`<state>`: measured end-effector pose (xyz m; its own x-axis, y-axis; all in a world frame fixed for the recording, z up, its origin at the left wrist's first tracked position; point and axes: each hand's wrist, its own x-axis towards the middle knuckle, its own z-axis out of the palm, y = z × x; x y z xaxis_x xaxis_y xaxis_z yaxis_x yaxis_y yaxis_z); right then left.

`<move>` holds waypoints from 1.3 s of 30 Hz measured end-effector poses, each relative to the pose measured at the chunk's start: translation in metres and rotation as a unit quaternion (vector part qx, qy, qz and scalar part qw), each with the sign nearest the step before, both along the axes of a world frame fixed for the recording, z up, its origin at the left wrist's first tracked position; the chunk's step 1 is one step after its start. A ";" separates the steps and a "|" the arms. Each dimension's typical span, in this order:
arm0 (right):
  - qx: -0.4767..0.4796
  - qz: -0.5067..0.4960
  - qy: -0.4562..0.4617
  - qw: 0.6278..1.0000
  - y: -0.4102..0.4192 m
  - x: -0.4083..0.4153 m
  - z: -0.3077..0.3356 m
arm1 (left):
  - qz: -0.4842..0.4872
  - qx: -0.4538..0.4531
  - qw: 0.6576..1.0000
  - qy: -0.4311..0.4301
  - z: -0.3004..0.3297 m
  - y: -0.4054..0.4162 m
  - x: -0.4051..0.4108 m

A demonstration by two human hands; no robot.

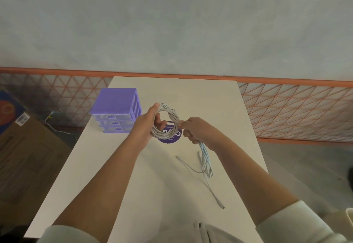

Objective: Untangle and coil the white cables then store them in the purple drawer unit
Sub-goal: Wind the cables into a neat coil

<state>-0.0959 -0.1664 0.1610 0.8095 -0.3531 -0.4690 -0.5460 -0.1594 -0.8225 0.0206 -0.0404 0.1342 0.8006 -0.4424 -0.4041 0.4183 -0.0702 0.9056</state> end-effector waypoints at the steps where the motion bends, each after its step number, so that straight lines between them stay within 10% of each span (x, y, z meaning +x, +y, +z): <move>1: -0.024 -0.012 0.003 1.000 0.001 0.000 -0.001 | -0.007 -0.006 1.000 0.019 0.002 0.000 0.001; 17: -0.282 0.036 -0.040 0.958 0.040 0.003 0.002 | 0.220 0.102 0.963 -0.115 0.007 -0.013 -0.005; 29: -0.199 -0.007 -0.067 0.978 0.008 -0.006 0.005 | -0.095 -0.042 0.990 0.099 0.011 0.006 0.011; 39: -0.379 -0.010 -0.086 0.921 0.039 0.003 0.000 | 0.020 0.046 0.995 -0.081 0.008 -0.015 -0.008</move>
